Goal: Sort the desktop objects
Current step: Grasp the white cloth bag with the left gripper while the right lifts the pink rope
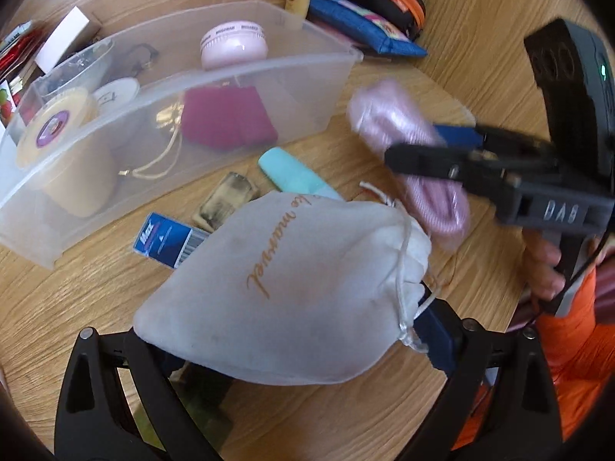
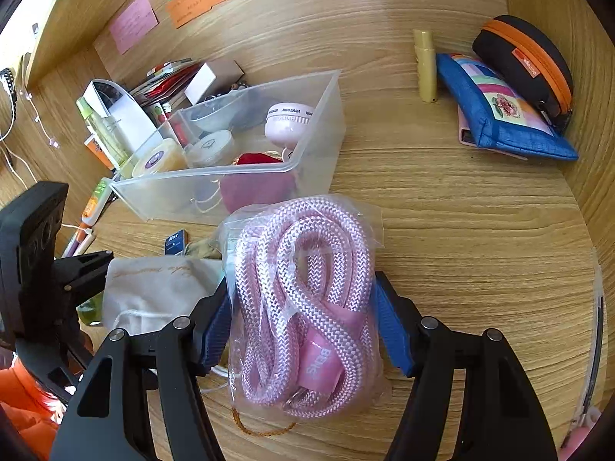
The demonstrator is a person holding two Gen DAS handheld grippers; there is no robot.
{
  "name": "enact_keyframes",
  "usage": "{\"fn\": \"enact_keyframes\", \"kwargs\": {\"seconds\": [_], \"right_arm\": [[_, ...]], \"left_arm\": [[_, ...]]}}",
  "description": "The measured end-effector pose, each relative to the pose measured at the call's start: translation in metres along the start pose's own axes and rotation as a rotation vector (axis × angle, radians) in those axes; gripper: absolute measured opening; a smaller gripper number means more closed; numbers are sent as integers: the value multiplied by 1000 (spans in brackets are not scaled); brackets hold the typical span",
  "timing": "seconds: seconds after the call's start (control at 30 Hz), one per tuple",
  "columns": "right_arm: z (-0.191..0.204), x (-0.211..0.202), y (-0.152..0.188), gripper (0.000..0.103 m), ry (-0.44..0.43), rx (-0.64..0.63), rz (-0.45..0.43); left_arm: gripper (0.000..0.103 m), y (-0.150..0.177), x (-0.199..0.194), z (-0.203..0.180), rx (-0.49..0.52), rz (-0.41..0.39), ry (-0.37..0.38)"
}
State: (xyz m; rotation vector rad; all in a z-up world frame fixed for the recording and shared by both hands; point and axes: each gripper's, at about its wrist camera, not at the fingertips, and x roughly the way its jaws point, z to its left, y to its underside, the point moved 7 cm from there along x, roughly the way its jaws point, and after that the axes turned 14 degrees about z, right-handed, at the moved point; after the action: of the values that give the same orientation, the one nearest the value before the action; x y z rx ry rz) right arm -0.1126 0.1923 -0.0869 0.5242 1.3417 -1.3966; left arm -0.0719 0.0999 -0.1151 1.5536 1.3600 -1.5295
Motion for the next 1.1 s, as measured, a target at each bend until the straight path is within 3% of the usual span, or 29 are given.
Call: {"fn": "enact_keyframes", "kwargs": {"seconds": [0.07, 0.3, 0.37, 0.73, 1.1], "right_arm": [[0, 2, 1, 63, 1, 0, 3], [0, -4, -1, 63, -12, 8, -18], [-1, -8, -2, 63, -9, 12, -28], [1, -32, -14, 63, 2, 11, -98], [26, -58, -47, 63, -9, -39, -199]], "left_arm": [[71, -3, -4, -2, -6, -23, 18], [58, 0, -26, 5, -40, -89, 17], [50, 2, -34, 8, -47, -110, 12], [49, 7, -92, 34, -119, -265, -13], [49, -6, -141, 65, -190, -410, -38]]}}
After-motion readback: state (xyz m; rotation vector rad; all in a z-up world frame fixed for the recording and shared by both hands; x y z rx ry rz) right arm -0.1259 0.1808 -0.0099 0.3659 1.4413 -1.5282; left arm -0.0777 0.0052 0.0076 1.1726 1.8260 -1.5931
